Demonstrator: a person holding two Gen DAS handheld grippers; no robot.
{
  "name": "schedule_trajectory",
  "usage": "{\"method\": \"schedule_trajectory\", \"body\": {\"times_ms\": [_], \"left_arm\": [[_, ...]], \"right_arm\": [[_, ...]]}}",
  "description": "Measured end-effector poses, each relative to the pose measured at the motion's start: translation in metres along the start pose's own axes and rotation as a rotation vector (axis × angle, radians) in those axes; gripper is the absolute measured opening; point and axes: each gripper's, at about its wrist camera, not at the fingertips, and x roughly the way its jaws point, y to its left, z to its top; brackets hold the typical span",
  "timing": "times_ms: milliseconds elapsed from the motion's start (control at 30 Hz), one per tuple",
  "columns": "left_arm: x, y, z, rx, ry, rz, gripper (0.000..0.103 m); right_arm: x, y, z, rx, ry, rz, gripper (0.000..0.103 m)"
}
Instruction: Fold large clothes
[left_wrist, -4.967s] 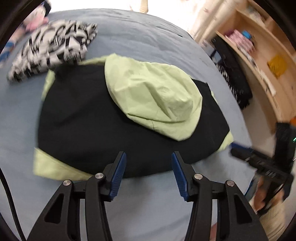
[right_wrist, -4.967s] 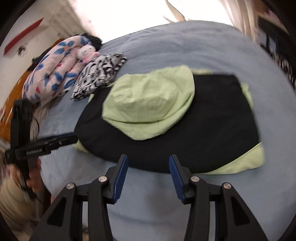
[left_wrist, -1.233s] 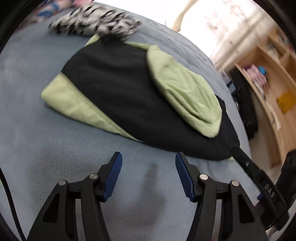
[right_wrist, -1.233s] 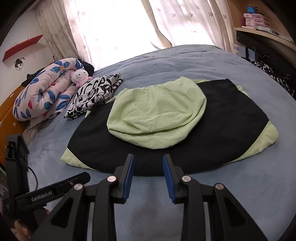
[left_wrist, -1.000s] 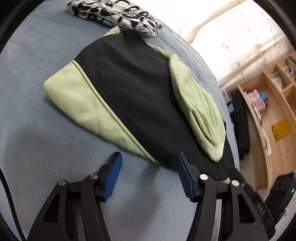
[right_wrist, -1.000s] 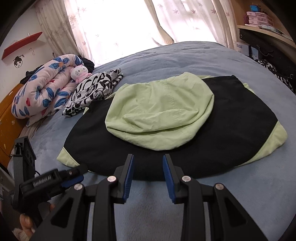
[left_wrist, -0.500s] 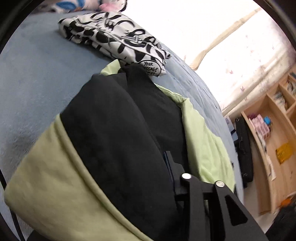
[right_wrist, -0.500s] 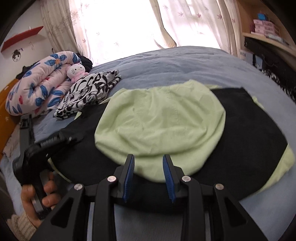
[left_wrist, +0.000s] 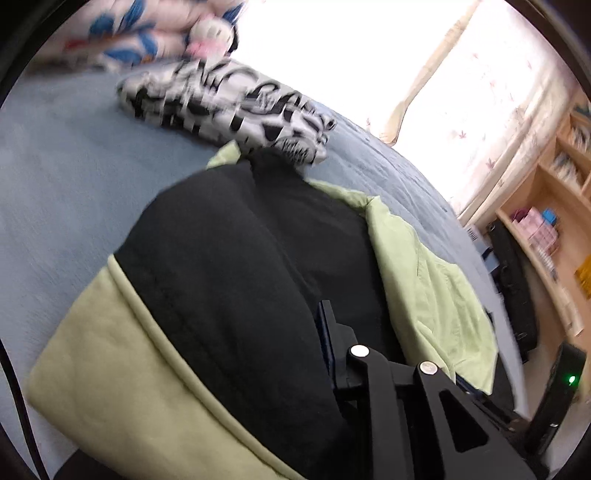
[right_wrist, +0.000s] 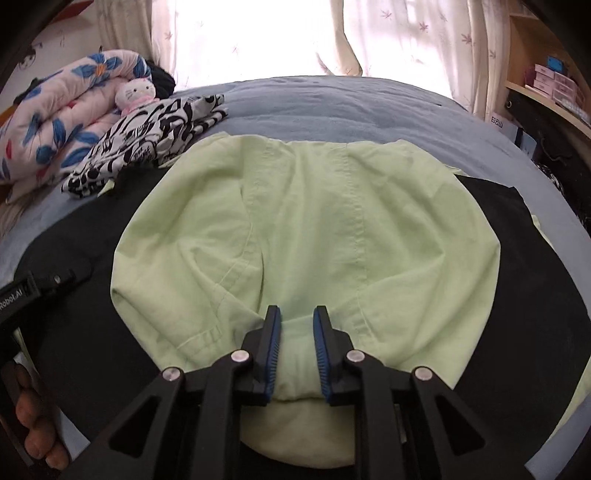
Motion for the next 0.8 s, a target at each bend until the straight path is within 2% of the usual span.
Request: {"method": "schedule_trajectory", "body": {"times_ms": [133,233,333,433,567,600,633,667,767,800], "left_arm": [[-0.033,-0.038,0.007,0.121,-0.112,0.037,0.013],[-0.053,-0.075,0.016,0.208,-0.176,-0.002,0.011],[-0.062,-0.122,0.025,0.288,-0.205,-0.076,0.009],[-0.063,-0.168,0.026,0.355,-0.207,-0.151,0.009],[-0.059,-0.241,0.010,0.471,-0.191,-0.267,0.009],[-0.056,-0.261,0.002,0.507,-0.183,-0.300,0.009],[-0.055,-0.276,-0.006,0.529,-0.177,-0.322,0.009],[-0.052,-0.292,-0.015,0.553,-0.165,-0.349,0.009],[-0.032,-0.338,-0.050,0.626,-0.093,-0.424,0.009],[-0.025,-0.349,-0.062,0.649,-0.061,-0.424,0.009]], "right_arm": [[-0.002,-0.006,-0.005,0.025,0.007,0.036,0.018],[-0.004,-0.010,-0.007,0.043,0.016,0.062,0.018],[-0.007,-0.020,-0.009,0.092,0.032,0.116,0.018],[-0.011,-0.036,-0.014,0.170,0.056,0.204,0.018],[-0.027,-0.080,-0.028,0.344,0.086,0.388,0.017],[-0.032,-0.091,-0.031,0.381,0.083,0.407,0.017],[-0.043,-0.107,-0.037,0.425,0.066,0.397,0.017],[-0.056,-0.124,-0.045,0.455,0.039,0.351,0.017],[-0.090,-0.178,-0.067,0.528,-0.011,0.126,0.018],[-0.096,-0.194,-0.074,0.555,-0.013,0.070,0.018]]}}
